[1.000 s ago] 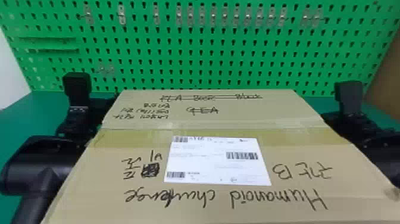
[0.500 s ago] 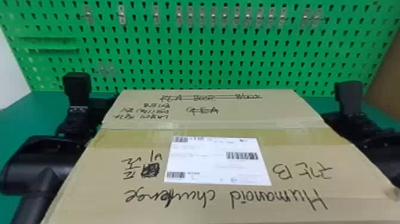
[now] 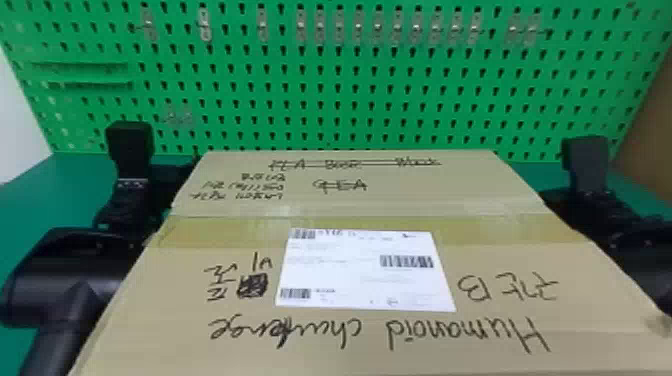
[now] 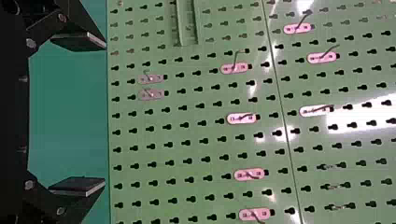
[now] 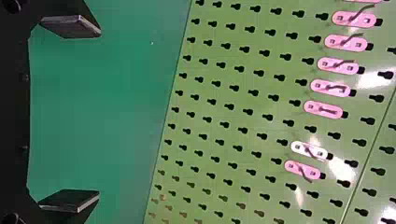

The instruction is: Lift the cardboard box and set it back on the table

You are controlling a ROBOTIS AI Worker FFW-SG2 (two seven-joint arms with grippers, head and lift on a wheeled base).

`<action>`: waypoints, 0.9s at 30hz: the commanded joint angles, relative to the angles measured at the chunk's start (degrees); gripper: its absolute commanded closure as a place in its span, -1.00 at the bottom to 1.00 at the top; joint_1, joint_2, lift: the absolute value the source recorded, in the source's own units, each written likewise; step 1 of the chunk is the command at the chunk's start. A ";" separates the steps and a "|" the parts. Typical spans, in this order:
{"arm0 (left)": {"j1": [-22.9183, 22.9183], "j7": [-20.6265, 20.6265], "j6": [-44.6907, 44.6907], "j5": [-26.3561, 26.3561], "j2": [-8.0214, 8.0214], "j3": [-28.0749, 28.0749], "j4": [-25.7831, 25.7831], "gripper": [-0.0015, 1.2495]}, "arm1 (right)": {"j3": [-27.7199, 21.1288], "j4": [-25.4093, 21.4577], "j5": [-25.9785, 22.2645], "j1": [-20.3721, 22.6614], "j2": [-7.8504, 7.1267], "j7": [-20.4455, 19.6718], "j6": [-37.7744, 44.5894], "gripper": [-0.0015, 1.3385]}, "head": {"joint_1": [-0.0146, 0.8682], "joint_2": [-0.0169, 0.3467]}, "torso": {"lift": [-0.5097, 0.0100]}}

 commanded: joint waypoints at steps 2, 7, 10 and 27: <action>-0.01 0.00 -0.02 -0.20 0.00 0.00 0.00 -0.61 | 0.03 0.00 0.00 -0.09 0.00 -0.06 0.00 -0.87 | 0.32 -0.61 | 0.26; -0.01 0.00 -0.02 -0.28 0.00 -0.09 0.00 -0.61 | 0.03 0.00 0.00 -0.09 0.00 0.03 0.00 -0.87 | 0.32 -0.61 | 0.26; -0.01 0.00 -0.02 -0.28 0.00 -0.09 0.00 -0.61 | 0.03 0.00 0.09 -0.09 0.00 0.03 0.00 -0.87 | 0.32 -0.61 | 0.26; -0.01 0.00 -0.02 -0.37 0.00 0.00 -0.09 -0.61 | 0.21 0.00 0.09 -0.18 -0.09 0.03 0.00 -0.87 | 0.32 -0.61 | 0.26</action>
